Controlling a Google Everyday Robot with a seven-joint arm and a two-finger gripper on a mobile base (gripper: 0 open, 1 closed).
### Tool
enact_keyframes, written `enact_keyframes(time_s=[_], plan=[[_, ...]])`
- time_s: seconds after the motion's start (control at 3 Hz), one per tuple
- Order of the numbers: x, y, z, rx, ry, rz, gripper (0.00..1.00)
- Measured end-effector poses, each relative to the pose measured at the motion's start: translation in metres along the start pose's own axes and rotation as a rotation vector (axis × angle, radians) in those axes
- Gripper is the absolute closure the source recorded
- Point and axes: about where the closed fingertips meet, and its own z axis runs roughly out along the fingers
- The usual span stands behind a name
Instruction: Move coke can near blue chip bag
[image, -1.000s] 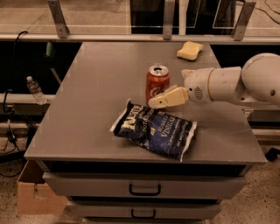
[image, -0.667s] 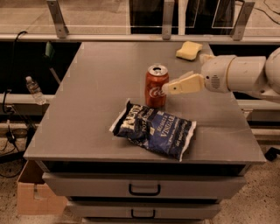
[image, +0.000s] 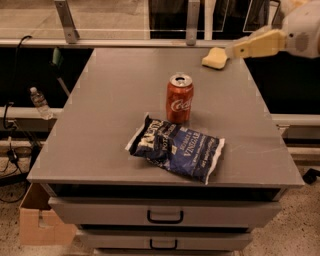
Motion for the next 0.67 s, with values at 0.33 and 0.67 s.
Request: enact_keyframes(time_s=[0.33,0.67], plan=[[-0.0160,-0.0139,-0.0086,0.028,-0.023,-0.013,0.00],[-0.0160,-0.0138,-0.0085,0.028,-0.023,-0.013,0.00]])
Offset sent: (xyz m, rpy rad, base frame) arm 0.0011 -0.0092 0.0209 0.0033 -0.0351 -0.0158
